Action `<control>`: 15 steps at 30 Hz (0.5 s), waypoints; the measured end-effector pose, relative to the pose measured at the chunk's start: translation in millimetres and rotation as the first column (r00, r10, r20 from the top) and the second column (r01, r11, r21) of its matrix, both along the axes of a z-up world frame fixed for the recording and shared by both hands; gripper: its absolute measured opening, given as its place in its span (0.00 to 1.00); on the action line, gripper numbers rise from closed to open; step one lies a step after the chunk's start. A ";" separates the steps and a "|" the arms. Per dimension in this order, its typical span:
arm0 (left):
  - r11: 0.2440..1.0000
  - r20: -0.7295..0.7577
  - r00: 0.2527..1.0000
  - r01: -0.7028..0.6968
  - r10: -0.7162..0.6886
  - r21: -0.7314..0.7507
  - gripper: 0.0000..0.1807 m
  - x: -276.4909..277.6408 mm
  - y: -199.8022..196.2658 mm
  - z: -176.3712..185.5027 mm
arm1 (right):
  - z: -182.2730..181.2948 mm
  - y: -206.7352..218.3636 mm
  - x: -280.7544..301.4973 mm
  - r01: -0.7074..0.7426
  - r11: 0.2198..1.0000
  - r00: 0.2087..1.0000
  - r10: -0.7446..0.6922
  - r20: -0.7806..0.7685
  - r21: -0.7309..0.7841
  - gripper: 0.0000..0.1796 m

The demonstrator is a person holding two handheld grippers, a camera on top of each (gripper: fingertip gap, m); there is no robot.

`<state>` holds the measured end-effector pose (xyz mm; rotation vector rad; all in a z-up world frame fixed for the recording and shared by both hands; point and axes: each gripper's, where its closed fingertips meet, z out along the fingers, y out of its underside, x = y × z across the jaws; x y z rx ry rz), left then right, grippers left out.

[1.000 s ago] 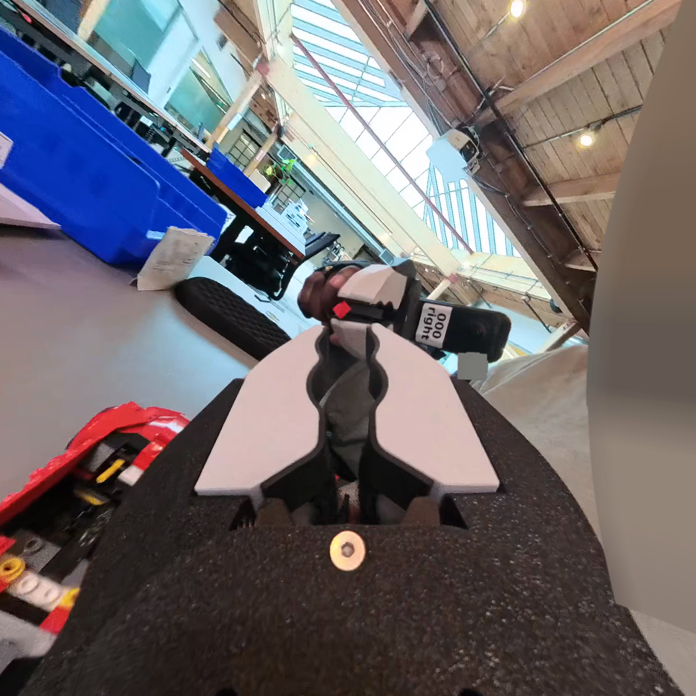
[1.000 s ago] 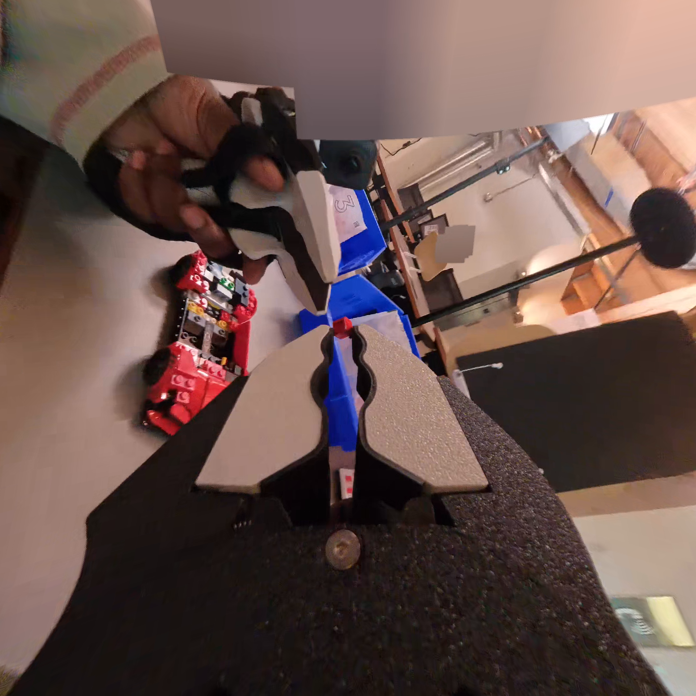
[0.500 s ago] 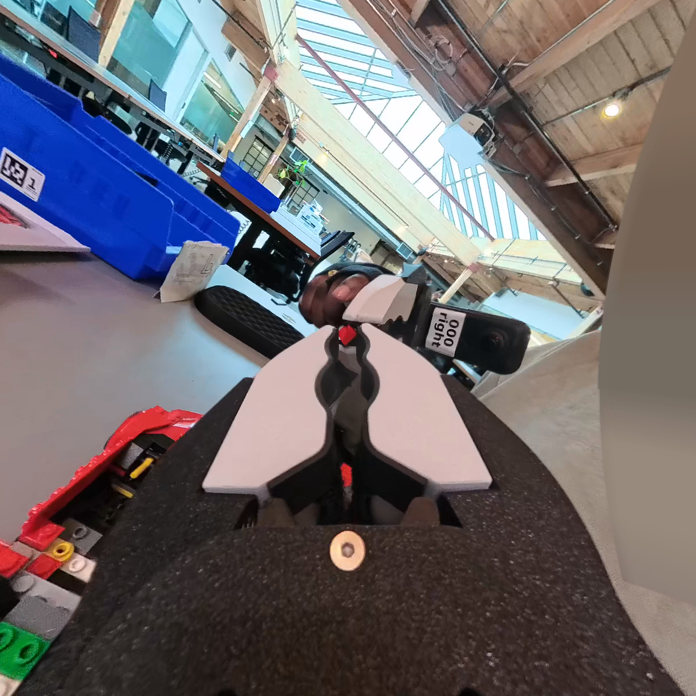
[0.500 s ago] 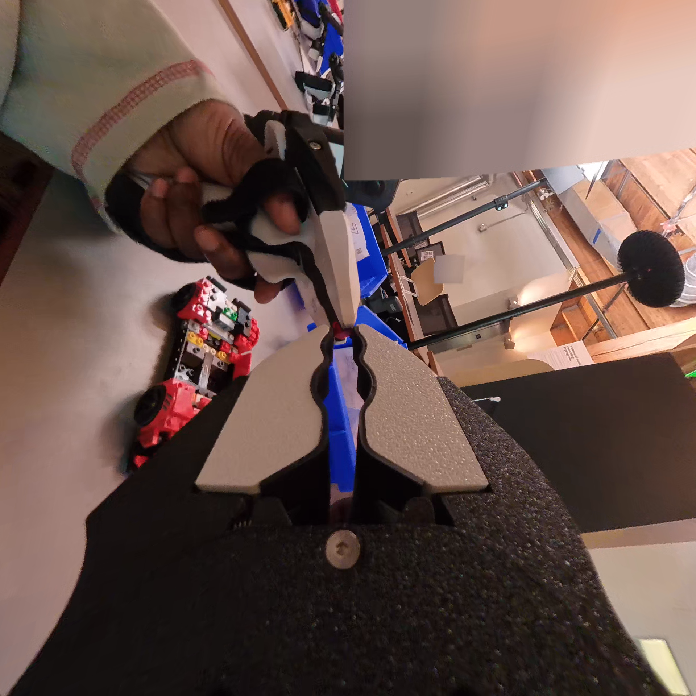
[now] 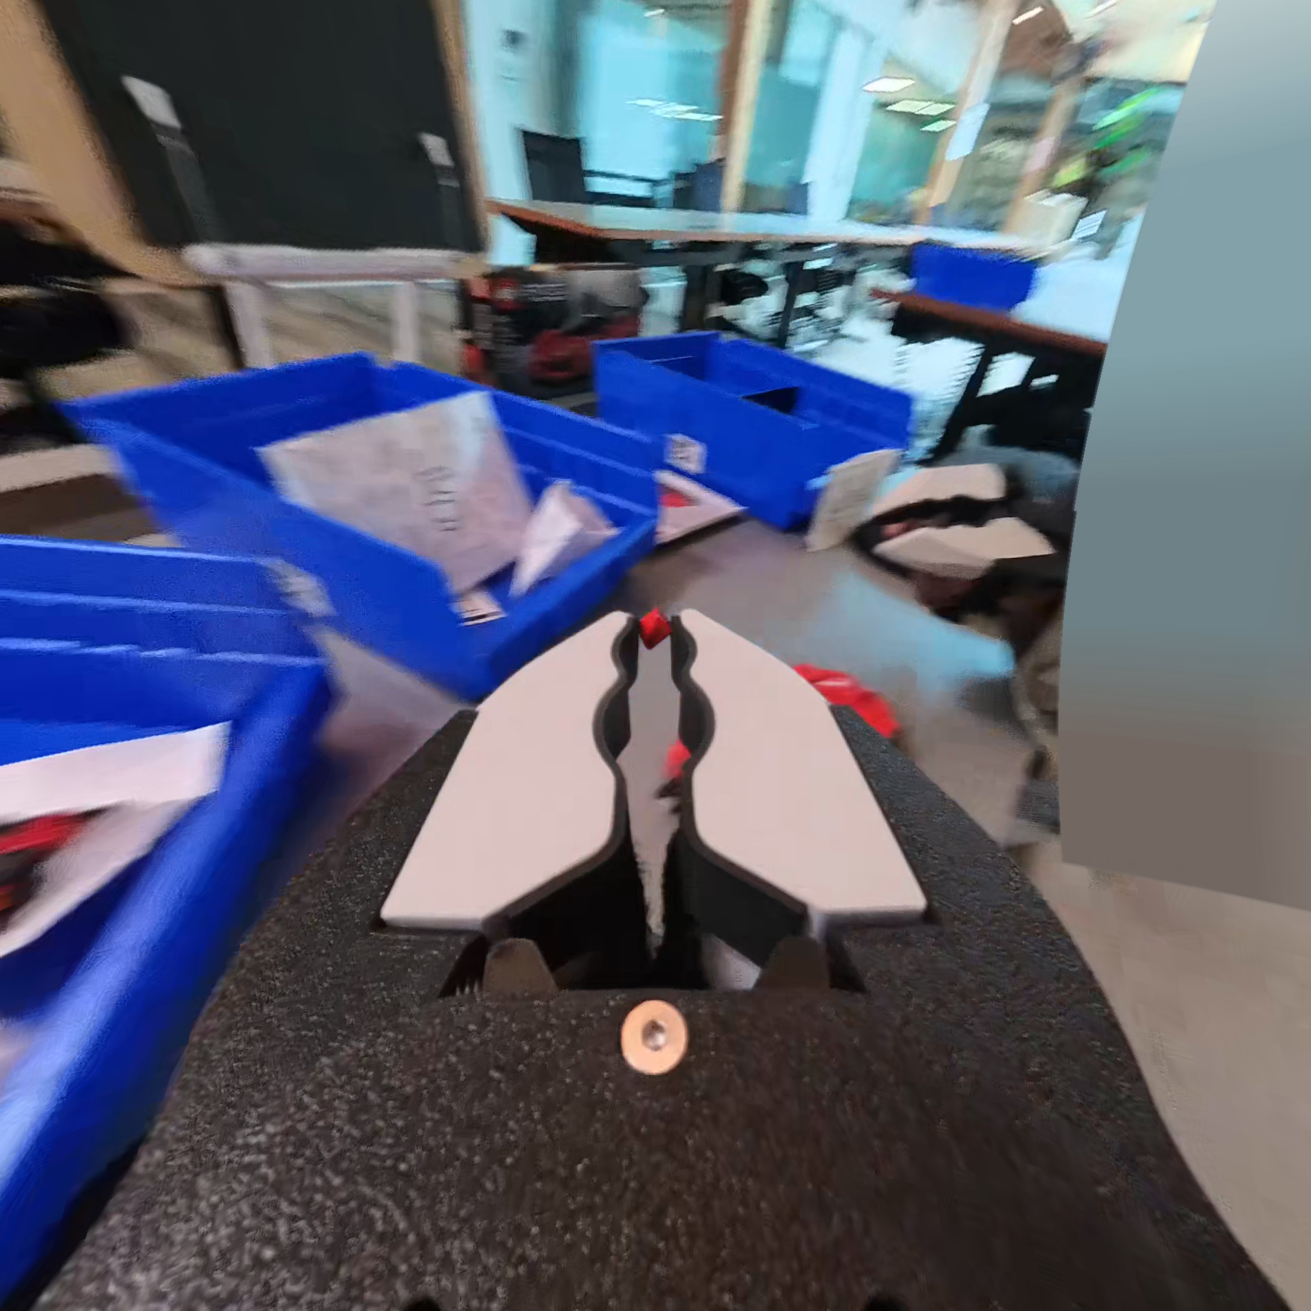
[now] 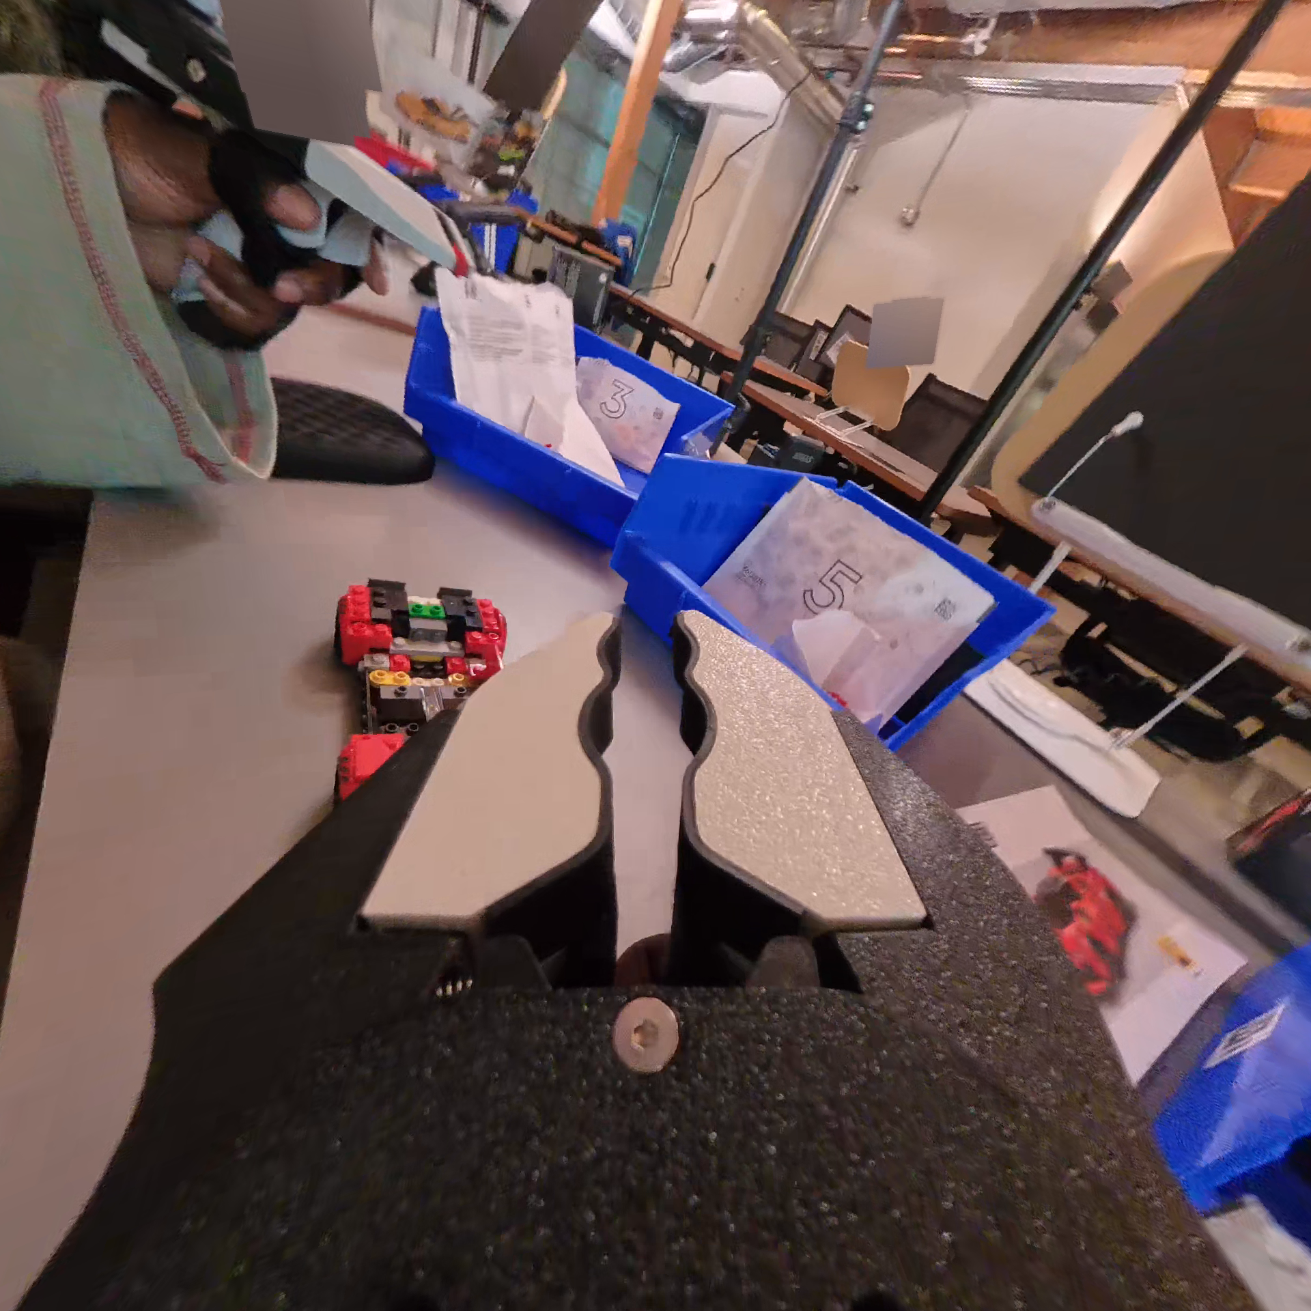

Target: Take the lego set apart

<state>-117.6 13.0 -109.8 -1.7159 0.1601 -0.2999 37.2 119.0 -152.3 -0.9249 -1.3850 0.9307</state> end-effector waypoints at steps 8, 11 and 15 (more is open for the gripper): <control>0.985 -0.237 0.965 -0.141 0.115 -0.096 0.04 -45.7 -1.9 12.1 | -15.1 20.9 7.5 0.002 0.978 0.999 -0.009 -0.033 -0.207 0.06; 0.959 -0.448 0.885 -0.224 0.127 -0.171 0.04 -60.8 21.6 8.8 | -14.9 23.4 11.3 0.005 0.975 0.999 -0.016 -0.045 -0.223 0.06; 0.977 -0.402 0.911 0.000 -0.087 -0.212 0.04 -14.0 66.2 15.0 | -9.0 29.4 19.7 -0.004 0.962 0.995 -0.024 -0.098 -0.274 0.04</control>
